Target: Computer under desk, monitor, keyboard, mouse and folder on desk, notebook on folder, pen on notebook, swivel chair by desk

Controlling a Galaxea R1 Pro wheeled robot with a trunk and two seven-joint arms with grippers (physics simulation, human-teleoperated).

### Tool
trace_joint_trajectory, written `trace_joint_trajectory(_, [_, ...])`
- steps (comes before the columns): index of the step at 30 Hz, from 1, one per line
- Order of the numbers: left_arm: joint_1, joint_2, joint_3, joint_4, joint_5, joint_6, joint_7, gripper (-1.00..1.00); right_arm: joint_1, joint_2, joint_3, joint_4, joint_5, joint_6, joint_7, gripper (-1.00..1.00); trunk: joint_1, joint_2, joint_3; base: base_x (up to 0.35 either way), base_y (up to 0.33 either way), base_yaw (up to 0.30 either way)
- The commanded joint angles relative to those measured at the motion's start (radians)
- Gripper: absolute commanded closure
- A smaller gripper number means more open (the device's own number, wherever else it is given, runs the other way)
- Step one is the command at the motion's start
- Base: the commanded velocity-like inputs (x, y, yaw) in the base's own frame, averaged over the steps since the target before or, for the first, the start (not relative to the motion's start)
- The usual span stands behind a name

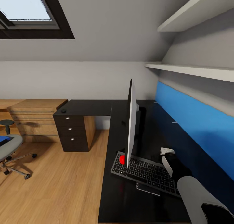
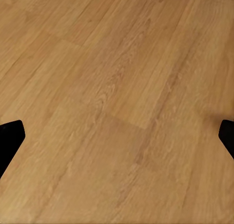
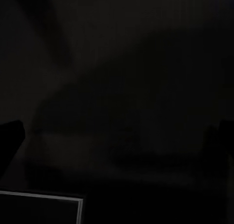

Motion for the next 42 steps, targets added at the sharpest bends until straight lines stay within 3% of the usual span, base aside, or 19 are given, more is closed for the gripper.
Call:
trace_joint_trajectory(1, [-0.001,0.000,-0.002,0.000,0.004,-0.003,0.001,-1.00,0.000,0.000,-0.002,0.020,-0.018,0.004,-0.002,-1.00,0.001,0.000,-0.001,0.000,0.000,0.000])
trace_joint_trajectory(42, [-0.001,0.001,0.000,0.001,0.003,-0.003,-0.004,-1.00,0.000,-0.007,0.003,0.021,-0.018,0.007,-0.001,-1.00,0.001,0.000,-0.001,-0.042,0.000,0.000])
